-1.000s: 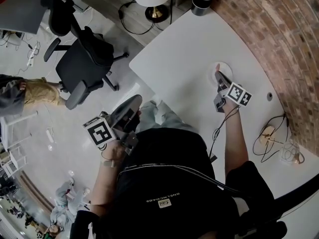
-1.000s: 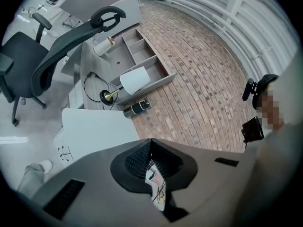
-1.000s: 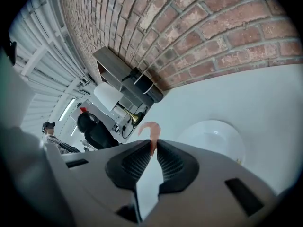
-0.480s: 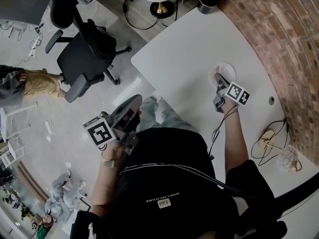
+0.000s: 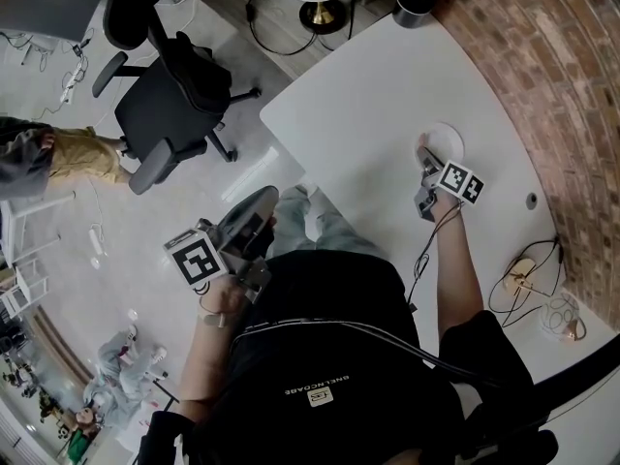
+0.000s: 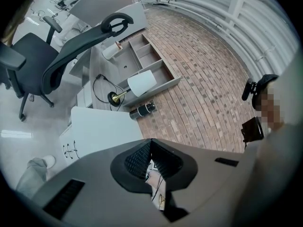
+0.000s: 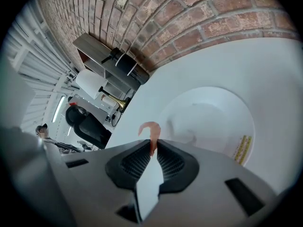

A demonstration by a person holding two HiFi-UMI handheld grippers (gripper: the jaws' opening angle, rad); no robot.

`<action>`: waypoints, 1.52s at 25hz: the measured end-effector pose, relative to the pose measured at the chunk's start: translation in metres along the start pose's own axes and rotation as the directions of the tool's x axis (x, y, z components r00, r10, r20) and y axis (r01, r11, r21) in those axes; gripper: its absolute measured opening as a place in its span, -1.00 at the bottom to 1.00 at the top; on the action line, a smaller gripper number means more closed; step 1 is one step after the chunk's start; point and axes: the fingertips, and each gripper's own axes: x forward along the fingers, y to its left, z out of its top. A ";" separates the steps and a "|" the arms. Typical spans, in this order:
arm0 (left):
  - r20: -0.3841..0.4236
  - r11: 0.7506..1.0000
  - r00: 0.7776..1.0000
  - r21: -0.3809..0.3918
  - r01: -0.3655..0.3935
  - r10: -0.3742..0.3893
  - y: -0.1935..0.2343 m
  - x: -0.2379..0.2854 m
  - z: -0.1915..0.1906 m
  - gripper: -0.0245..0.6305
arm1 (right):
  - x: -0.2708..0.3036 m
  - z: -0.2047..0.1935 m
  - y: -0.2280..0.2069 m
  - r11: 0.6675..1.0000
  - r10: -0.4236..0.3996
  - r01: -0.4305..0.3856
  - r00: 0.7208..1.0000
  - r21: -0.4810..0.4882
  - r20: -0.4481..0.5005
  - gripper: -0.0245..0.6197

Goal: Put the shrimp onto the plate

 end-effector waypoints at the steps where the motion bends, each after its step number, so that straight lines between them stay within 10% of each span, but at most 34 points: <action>1: 0.002 1.000 1.000 -0.001 -0.001 0.001 0.001 -0.001 0.000 -0.91 | 0.001 -0.002 -0.001 1.000 -0.003 0.003 1.000 0.002 -0.005 -0.79; 38: 0.004 1.000 1.000 -0.003 0.005 -0.005 -0.001 -0.001 -0.004 -0.91 | -0.001 -0.004 -0.013 0.995 -0.013 0.014 1.000 0.097 -0.009 -0.79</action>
